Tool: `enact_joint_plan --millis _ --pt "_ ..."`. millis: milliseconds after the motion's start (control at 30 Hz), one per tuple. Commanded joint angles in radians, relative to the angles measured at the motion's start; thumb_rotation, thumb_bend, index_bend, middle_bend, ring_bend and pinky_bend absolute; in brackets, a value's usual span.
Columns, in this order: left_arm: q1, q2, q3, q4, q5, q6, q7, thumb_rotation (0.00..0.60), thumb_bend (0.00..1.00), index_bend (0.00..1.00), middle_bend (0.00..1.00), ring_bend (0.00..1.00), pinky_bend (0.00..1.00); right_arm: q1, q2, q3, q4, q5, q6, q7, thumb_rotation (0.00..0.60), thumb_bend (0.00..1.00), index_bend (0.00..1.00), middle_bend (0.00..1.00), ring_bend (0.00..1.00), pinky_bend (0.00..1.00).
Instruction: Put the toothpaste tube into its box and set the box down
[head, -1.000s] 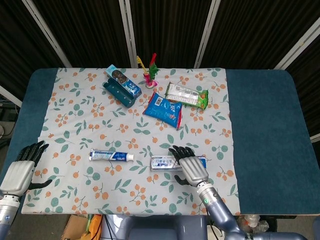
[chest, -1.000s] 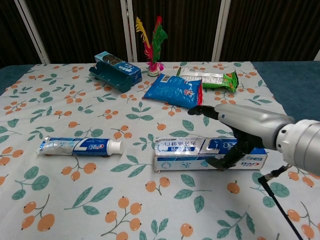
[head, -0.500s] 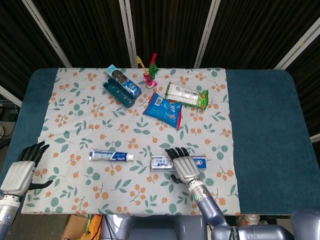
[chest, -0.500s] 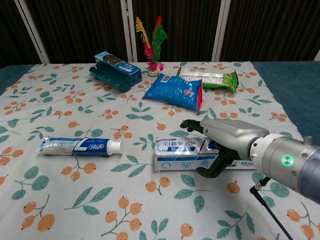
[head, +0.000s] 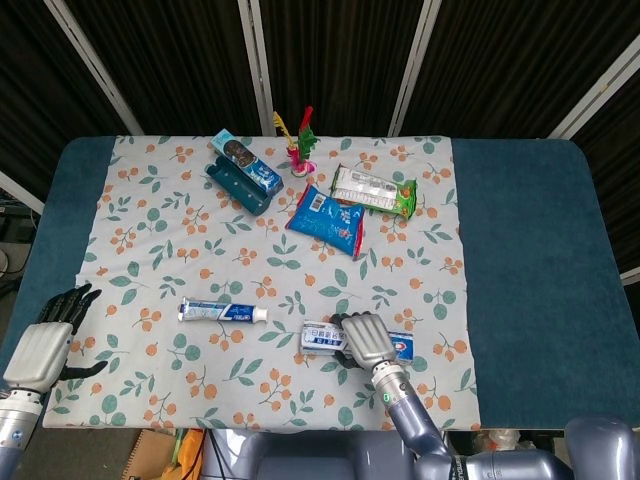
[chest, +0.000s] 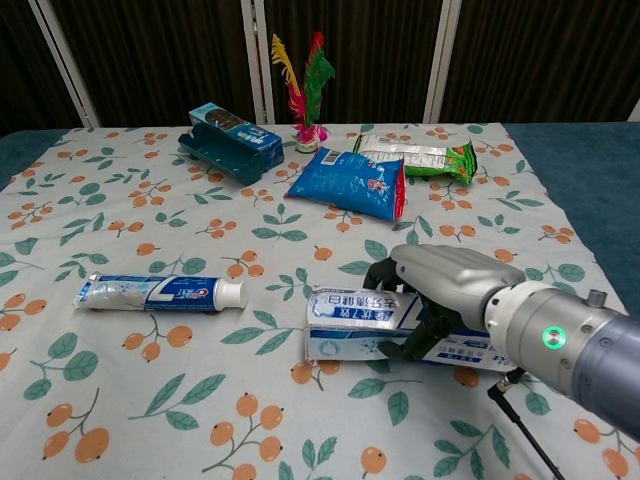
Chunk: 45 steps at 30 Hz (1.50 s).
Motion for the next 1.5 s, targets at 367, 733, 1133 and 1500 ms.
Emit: enact_joint_plan --millis 367,733,1133,1500 --pt "-0.016 0.006 -0.008 -0.006 -0.019 -0.020 0.044 0.600 0.04 0.09 0.05 0.03 0.07 -0.094 0.196 -0.022 -0.148 -0.182 0.096 0.167 0.600 0.36 0.41 0.51 0.43 0.40" --pt "-0.181 -0.091 -0.101 -0.039 -0.167 -0.189 0.291 0.600 0.10 0.24 0.24 0.22 0.30 -0.145 0.357 -0.018 -0.220 -0.247 0.099 0.307 0.600 0.36 0.41 0.51 0.43 0.40" --pt "-0.364 -0.299 -0.158 0.070 -0.337 -0.315 0.511 0.600 0.15 0.31 0.35 0.29 0.35 -0.155 0.400 -0.010 -0.225 -0.247 0.088 0.340 0.600 0.36 0.41 0.51 0.43 0.40" --pt "-0.448 -0.404 -0.161 0.157 -0.461 -0.341 0.621 0.600 0.17 0.37 0.42 0.35 0.39 -0.162 0.412 -0.007 -0.223 -0.254 0.087 0.358 0.600 0.36 0.41 0.51 0.43 0.40"
